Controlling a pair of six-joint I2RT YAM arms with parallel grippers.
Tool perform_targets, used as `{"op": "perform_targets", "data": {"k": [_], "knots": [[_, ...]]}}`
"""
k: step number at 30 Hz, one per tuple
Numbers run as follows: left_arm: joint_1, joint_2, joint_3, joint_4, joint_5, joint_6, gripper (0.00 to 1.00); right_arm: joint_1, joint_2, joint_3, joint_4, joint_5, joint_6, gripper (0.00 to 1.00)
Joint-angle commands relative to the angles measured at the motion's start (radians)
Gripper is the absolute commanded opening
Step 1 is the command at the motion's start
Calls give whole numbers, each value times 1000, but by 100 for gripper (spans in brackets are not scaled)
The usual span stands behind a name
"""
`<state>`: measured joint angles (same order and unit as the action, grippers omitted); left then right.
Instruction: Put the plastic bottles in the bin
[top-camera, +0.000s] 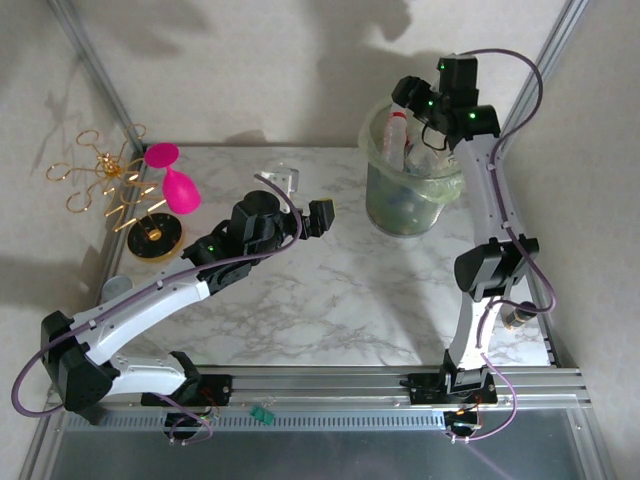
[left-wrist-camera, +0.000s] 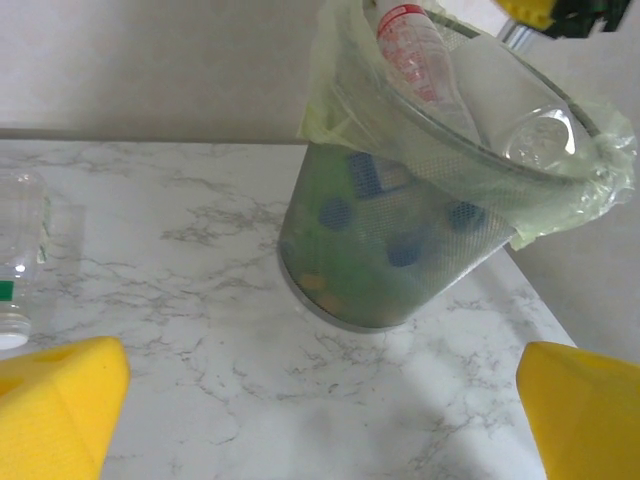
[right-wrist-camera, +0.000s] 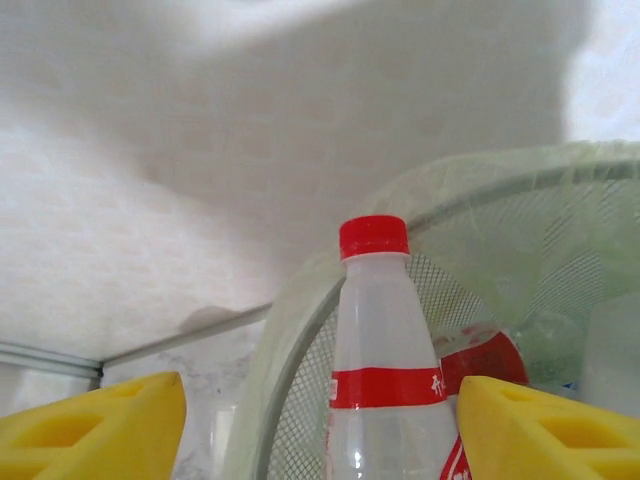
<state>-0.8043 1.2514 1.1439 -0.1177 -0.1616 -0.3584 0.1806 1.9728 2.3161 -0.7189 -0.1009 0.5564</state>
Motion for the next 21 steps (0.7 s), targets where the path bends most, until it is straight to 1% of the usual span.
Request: {"op": "perform_targets", "data": {"k": [1,2,6,9,12,15,19,21], "knots": [[4,9,-7,-19,-62,19,100,-1,-99,-50,29,-8,-29,60],[10,14,-6,-20,-65,18,100,2,-130,-86,37,-6,-33,58],[42,39,3,-32,-71,1,100,20,-285,-272,101,-14,-37,59],[84,80,28,-57,-44,-39,99,54,-402,-393,122,-22,-56,63],[143,130,50,-70,25,-101,100,92,-505,-505,115,-28,-65,68],[188,172,76,-79,69,-147,100,117,-602,-633,125,-63,-66,72],[239,221,96,-86,80,-191,100,142,-725,-814,180,-116,-61,75],[260,246,92,-64,78,-197,100,145,-776,-894,216,-165,-57,77]]}}
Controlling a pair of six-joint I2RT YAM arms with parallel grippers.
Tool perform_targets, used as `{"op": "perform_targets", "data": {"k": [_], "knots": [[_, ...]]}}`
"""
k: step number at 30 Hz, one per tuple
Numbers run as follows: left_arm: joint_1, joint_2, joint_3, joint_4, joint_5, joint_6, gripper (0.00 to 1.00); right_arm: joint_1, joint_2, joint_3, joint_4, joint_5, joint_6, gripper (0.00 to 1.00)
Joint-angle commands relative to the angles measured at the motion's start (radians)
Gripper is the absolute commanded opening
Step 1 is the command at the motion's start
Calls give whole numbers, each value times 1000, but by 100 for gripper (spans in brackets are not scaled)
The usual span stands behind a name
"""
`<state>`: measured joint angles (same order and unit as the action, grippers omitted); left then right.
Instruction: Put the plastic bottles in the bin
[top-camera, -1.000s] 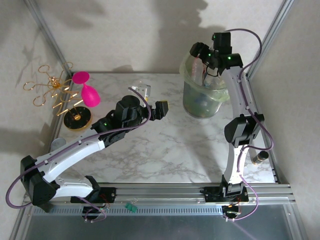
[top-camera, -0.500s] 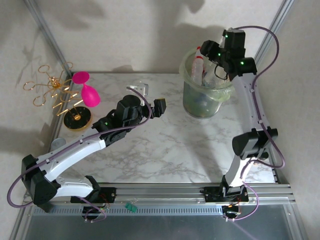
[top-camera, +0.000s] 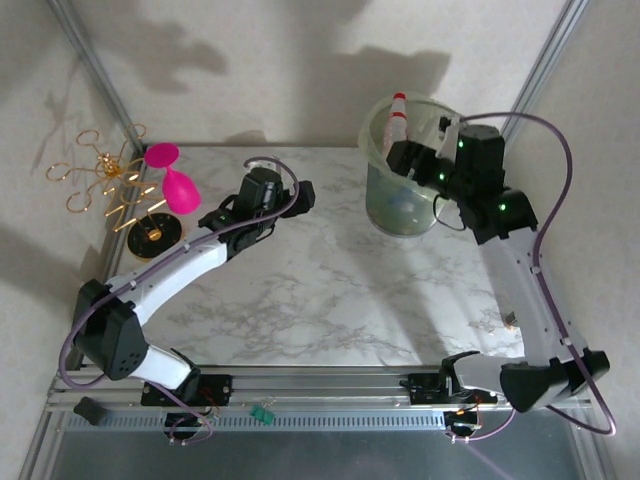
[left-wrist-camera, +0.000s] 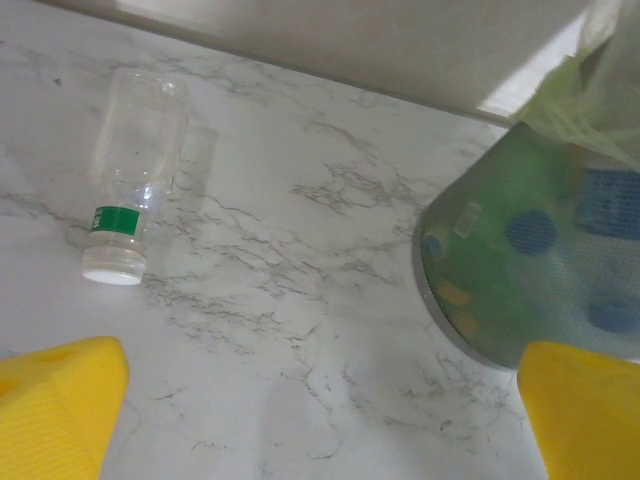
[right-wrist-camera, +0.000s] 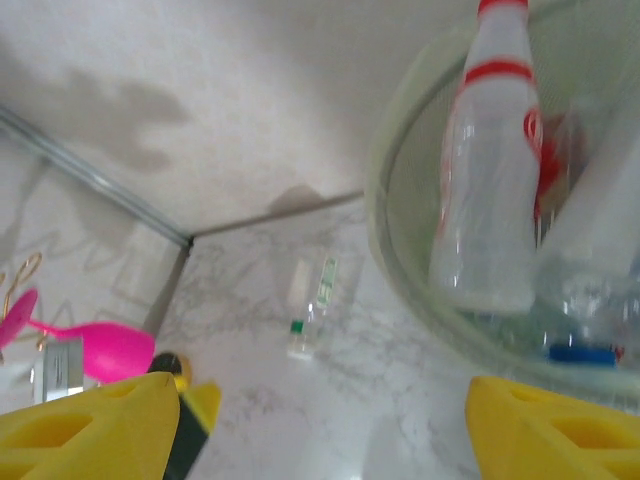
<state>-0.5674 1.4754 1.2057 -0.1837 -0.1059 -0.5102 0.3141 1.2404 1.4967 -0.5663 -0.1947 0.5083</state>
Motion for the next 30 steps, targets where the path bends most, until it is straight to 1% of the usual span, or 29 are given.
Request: {"op": "perform_targets", "data": {"k": [1,5,6,7,8,10,13,16,20,28,30], "knots": [[33,43,27,11,13,-44,100,15,-68,-118,87,-95,-7,78],[85,174,83,-28,-36,-35,99,28,-127,-214,115,-131,-17,79],[100,199,96,-31,-43,-39,99,29,-145,-231,134,-156,-7,80],[119,224,106,-28,-44,-40,99,28,-171,-258,170,-203,7,81],[137,251,118,-23,-47,-42,99,29,-203,-287,206,-221,31,82],[167,298,155,-27,-50,-44,99,36,-257,-323,253,-222,81,83],[199,387,242,-48,-60,-27,99,85,-305,-317,223,-84,125,89],[223,477,338,-74,-60,-7,99,126,-322,-312,208,-31,130,94],[247,581,443,-99,-46,13,99,154,-319,-323,203,32,122,94],[248,743,618,-140,-54,127,100,168,-256,-322,192,41,111,94],[248,778,657,-157,-79,156,100,170,-243,-319,193,37,107,94]]}}
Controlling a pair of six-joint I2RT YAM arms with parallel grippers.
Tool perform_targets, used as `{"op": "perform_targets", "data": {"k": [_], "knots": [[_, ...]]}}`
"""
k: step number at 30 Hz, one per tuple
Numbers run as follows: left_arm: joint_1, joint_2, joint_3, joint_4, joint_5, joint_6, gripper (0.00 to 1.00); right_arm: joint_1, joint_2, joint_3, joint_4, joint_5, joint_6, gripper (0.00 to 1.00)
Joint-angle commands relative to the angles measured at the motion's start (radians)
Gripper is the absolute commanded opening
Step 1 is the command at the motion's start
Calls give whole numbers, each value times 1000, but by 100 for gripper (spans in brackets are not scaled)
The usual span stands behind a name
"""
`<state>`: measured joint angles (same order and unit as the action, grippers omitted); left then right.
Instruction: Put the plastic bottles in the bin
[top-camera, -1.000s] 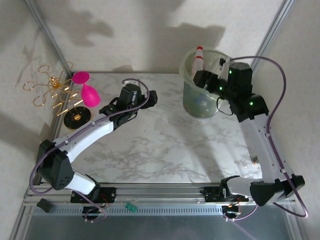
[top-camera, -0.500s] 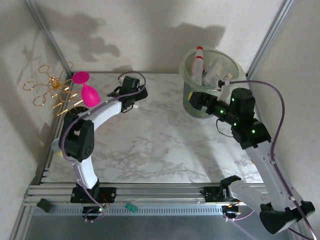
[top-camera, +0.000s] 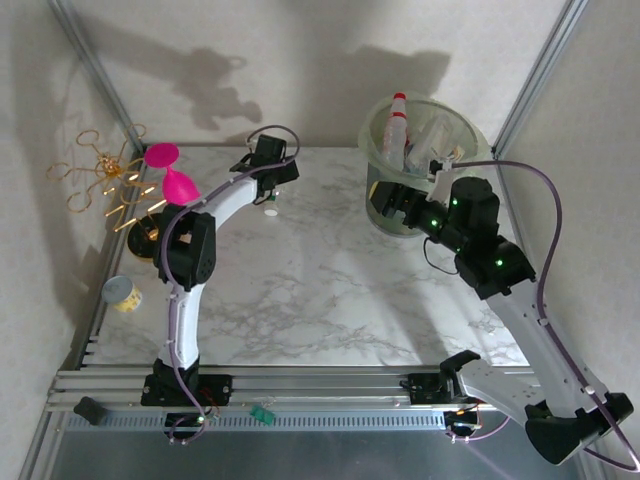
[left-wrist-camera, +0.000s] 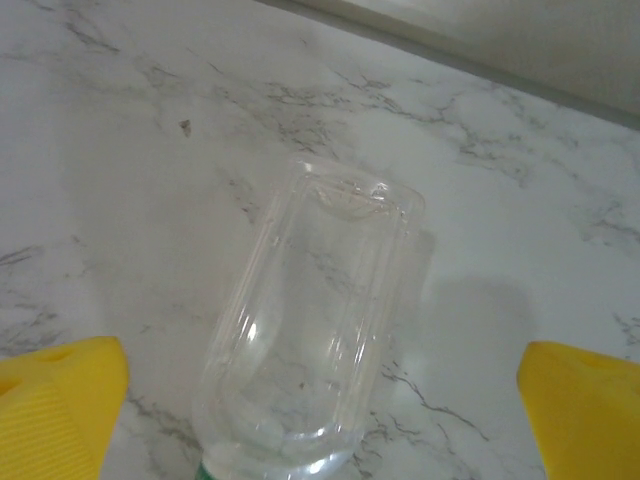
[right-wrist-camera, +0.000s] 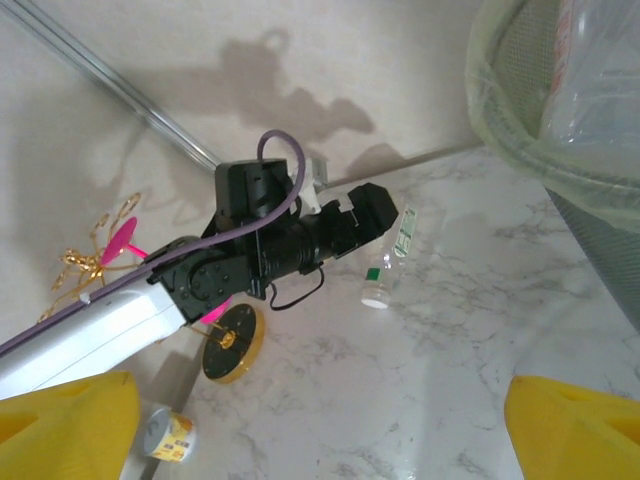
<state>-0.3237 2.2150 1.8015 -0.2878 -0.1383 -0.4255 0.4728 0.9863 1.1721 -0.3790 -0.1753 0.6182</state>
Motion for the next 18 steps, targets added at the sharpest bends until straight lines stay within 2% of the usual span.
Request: {"op": "perform_targets", "data": {"k": [1,6,11,14,18], "knots": [[5,57,80,-60,-57,86,100,12,20,10,3,16,-2,95],[12,158,185,-132,-78,131,100,12,41,9,8,-1,6,94],[38,208,210,-141,-55,128,98,12,37,-21,43,-21,5,94],[53,220,203,-129,-15,130,91,12,43,-28,43,-19,5,95],[57,226,194,-103,55,143,75,13,53,-25,45,-21,8,94]]}}
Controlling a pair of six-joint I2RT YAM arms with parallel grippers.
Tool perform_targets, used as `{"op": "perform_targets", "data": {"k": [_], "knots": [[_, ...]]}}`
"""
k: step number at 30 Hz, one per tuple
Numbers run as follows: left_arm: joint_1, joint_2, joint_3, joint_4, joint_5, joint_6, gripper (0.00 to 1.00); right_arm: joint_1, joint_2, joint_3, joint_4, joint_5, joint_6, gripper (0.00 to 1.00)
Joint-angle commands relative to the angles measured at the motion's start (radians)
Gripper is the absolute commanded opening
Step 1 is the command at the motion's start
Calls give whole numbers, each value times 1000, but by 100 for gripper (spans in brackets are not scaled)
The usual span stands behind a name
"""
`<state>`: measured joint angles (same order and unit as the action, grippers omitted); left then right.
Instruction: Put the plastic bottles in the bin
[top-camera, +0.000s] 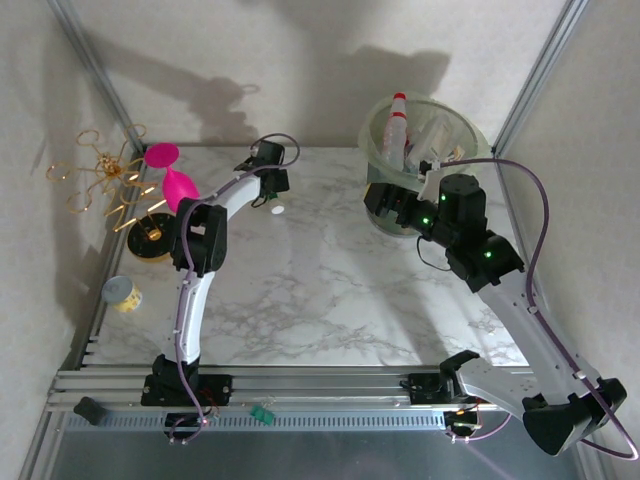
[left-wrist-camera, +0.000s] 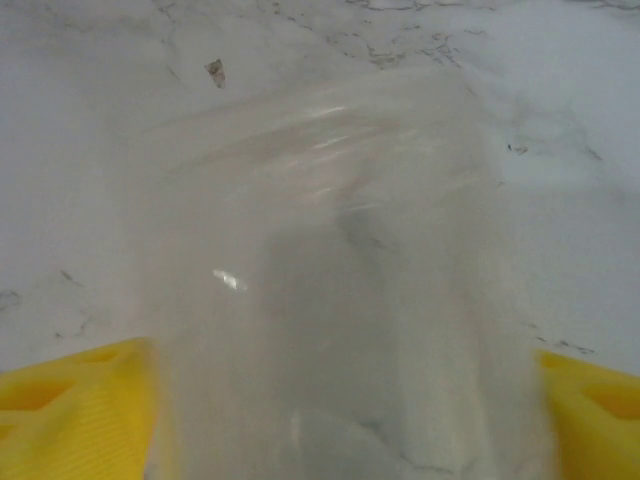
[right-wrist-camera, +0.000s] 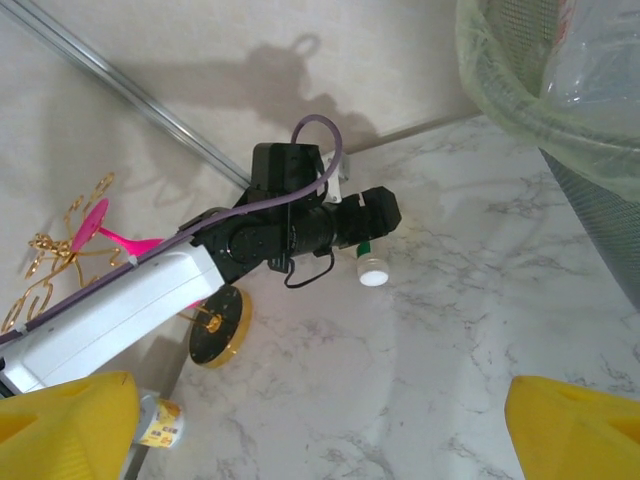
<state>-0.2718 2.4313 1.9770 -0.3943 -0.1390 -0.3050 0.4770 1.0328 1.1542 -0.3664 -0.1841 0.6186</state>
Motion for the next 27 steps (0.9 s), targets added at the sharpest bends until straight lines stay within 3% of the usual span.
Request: {"op": "perform_targets", "data": {"k": [1,4,9,19,27], "knots": [[6,9,13,11,72,24,70,8,6,-7,34,-12,9,95],[5,2,7,17,90,19,52,8,6,-13,53,-18,6,95],[-2,-67,-74,68,107,15,40,8,-2,-17,63,-24,16,96],[-59,-307,-275,118,150,-50,37,6,-131,-75,127,75,-57,97],[-213,-593,-428,113,198,-81,37,7,-117,-48,100,31,-36,98]]}}
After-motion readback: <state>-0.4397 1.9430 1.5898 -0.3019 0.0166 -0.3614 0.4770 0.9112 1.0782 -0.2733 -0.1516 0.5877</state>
